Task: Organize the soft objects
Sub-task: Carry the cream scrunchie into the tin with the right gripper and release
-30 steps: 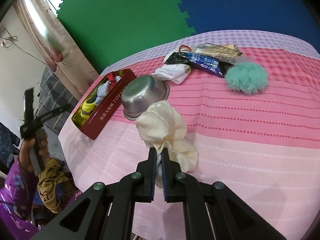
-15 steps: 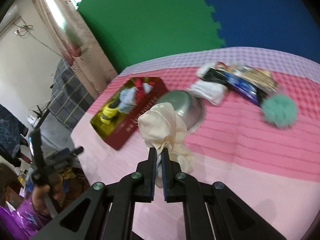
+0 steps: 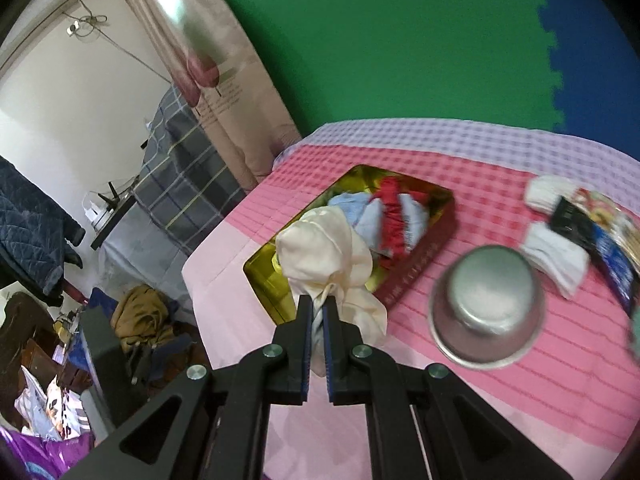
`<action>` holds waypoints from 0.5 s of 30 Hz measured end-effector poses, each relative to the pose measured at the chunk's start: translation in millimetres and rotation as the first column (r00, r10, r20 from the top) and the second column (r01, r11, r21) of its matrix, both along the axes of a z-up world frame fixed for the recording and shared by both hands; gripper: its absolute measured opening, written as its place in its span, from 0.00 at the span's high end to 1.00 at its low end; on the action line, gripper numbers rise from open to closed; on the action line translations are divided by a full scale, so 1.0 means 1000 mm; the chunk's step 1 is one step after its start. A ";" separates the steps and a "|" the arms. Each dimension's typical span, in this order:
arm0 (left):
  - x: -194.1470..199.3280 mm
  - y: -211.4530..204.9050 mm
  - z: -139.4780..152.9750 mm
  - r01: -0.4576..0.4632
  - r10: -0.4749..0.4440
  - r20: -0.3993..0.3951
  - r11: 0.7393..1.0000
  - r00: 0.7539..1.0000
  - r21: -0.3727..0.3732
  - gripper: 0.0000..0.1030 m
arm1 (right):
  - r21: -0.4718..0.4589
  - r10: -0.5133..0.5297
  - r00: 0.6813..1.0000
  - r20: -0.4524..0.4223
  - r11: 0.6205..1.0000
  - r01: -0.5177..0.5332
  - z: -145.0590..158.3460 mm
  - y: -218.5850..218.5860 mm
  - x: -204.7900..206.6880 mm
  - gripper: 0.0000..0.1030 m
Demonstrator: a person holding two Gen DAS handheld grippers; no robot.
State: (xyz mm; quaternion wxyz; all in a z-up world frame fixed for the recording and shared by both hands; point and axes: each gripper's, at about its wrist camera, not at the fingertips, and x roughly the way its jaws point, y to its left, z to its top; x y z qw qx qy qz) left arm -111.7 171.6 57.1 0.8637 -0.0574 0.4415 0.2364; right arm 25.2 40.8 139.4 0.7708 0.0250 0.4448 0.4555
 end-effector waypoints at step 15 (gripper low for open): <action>0.005 0.010 -0.009 -0.021 0.018 -0.046 0.998 0.999 -0.066 0.07 | -0.110 0.043 0.998 -0.055 0.993 -0.049 -0.046 0.084 0.028 0.95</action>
